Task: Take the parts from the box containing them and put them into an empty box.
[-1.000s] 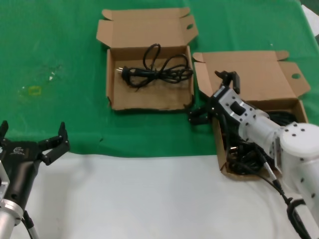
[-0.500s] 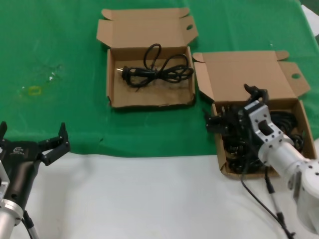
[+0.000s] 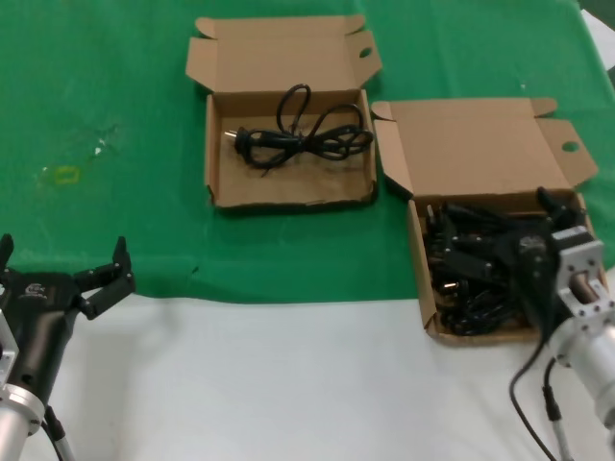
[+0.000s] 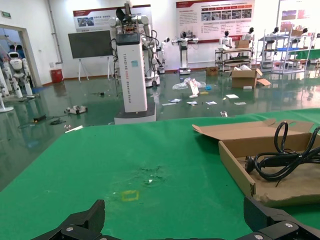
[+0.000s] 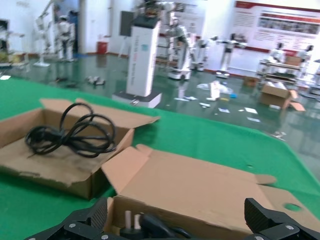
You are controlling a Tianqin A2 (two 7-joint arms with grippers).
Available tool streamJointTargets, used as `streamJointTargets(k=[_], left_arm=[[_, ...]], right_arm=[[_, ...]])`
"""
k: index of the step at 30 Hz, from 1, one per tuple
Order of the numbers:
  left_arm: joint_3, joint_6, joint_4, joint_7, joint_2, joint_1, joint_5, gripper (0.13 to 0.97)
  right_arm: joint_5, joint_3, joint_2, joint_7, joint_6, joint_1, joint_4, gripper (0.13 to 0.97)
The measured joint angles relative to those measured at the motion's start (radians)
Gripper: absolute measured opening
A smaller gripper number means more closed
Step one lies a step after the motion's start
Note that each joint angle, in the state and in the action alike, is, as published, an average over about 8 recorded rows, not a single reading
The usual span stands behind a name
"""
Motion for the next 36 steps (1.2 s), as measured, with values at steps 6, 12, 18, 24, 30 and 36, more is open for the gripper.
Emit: streamJointTargets(k=[6, 12, 18, 24, 30, 36], left_arm=[[0.0, 0.0, 0.0, 0.0, 0.0, 0.0, 0.0, 0.966], [0.0, 0.0, 0.0, 0.0, 0.0, 0.0, 0.0, 0.966], [0.0, 0.0, 0.0, 0.0, 0.0, 0.0, 0.0, 0.966], [0.0, 0.0, 0.0, 0.0, 0.0, 0.0, 0.0, 0.966], [0.0, 0.0, 0.0, 0.0, 0.0, 0.0, 0.0, 0.966], [0.0, 0.0, 0.0, 0.0, 0.0, 0.0, 0.0, 0.966]], right_arm=[[0.022, 0.024, 0.016, 0.054, 0.042, -0.087, 0.101, 0.966], [0.026, 0.029, 0.019, 0.065, 0.051, -0.105, 0.121, 0.966], [0.026, 0.029, 0.019, 0.065, 0.051, -0.105, 0.121, 0.966], [0.026, 0.029, 0.019, 0.065, 0.051, -0.105, 0.121, 0.966], [0.026, 0.029, 0.019, 0.065, 0.051, -0.105, 0.121, 0.966], [0.026, 0.029, 0.019, 0.065, 0.051, -0.105, 0.121, 0.966]])
